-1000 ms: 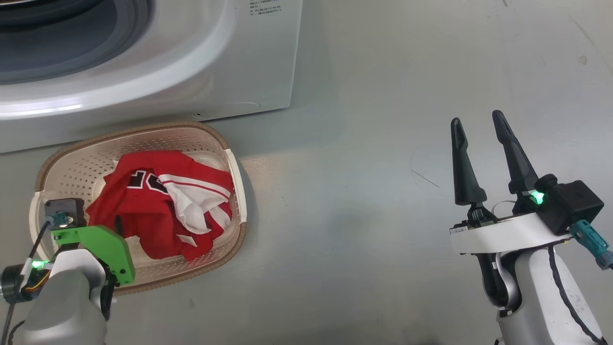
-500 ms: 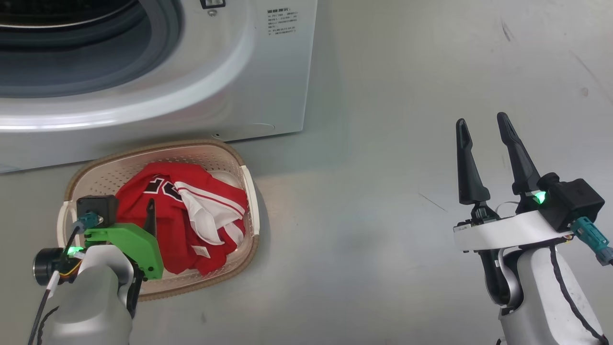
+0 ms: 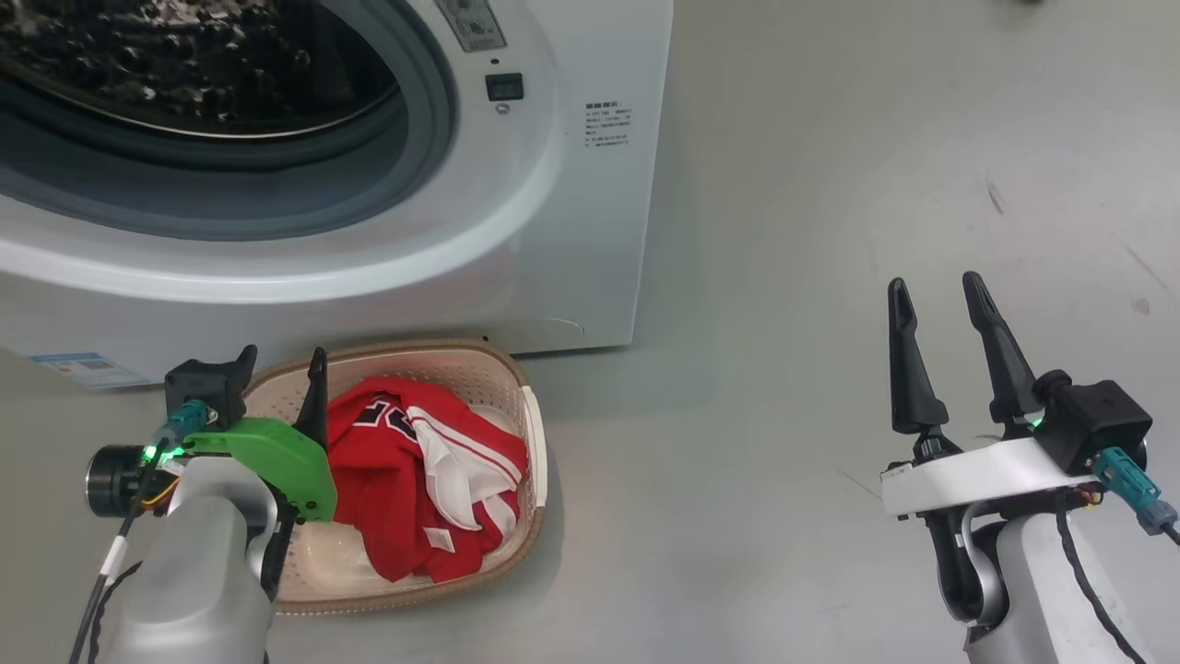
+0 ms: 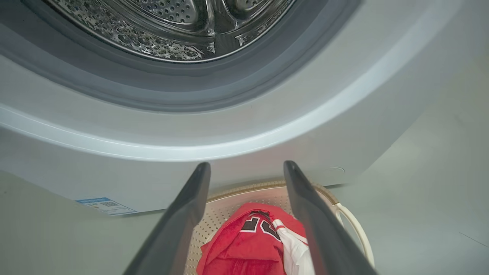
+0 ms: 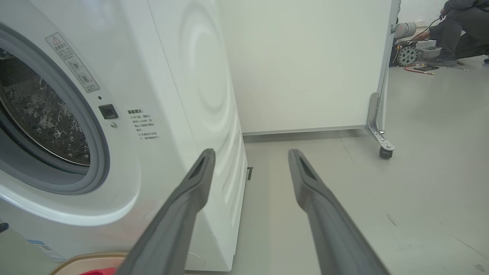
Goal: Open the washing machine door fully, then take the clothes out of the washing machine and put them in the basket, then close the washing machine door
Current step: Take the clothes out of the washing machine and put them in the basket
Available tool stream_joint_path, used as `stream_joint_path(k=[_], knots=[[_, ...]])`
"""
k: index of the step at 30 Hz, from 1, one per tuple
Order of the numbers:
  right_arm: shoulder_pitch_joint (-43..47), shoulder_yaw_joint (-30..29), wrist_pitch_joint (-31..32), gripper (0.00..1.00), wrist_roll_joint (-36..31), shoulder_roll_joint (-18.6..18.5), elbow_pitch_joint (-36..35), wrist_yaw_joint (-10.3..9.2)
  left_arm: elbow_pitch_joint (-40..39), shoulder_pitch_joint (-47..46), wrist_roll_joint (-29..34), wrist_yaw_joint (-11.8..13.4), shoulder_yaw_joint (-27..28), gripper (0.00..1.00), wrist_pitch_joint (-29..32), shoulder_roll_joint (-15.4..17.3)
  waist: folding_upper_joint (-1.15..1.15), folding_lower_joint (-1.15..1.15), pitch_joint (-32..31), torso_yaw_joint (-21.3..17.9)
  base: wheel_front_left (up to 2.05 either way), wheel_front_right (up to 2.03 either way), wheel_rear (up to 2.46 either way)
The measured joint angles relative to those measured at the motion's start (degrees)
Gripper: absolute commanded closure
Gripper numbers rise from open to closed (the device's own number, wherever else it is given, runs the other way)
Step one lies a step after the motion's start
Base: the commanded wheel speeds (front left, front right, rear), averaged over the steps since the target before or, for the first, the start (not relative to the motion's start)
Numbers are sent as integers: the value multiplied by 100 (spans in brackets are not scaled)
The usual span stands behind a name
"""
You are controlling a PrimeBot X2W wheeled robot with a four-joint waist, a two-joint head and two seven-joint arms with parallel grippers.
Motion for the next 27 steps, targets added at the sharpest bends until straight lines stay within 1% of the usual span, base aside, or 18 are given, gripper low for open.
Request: stream_joint_path(k=[6, 7, 16, 20, 24, 27], knots=[[260, -9, 0, 0, 42, 1, 59, 0, -915, 300, -87, -43, 33, 0, 3, -1, 0, 0, -462, 215, 0, 0, 0], [260, -9, 0, 0, 42, 1, 59, 0, -915, 300, -87, -43, 33, 0, 3, -1, 0, 0, -462, 215, 0, 0, 0], [620, 23, 0, 0, 112, 7, 115, 0, -1919, 1183, -245, -46, 203, 0, 3, -5, 0, 0, -1083, 472, 0, 0, 0], [788, 25, 0, 0, 143, 9, 121, 0, -2319, 1573, -267, -52, 224, 0, 3, -4, 0, 0, -1324, 522, 0, 0, 0], [935, 32, 0, 0, 164, 12, 129, 0, -2529, 1997, -439, -68, 248, 0, 3, -9, 0, 0, -1529, 528, 0, 0, 0], [1022, 54, 0, 0, 199, 18, 131, 0, -2760, 2259, -448, -68, 233, 0, 3, -9, 0, 0, -1651, 508, 0, 0, 0]])
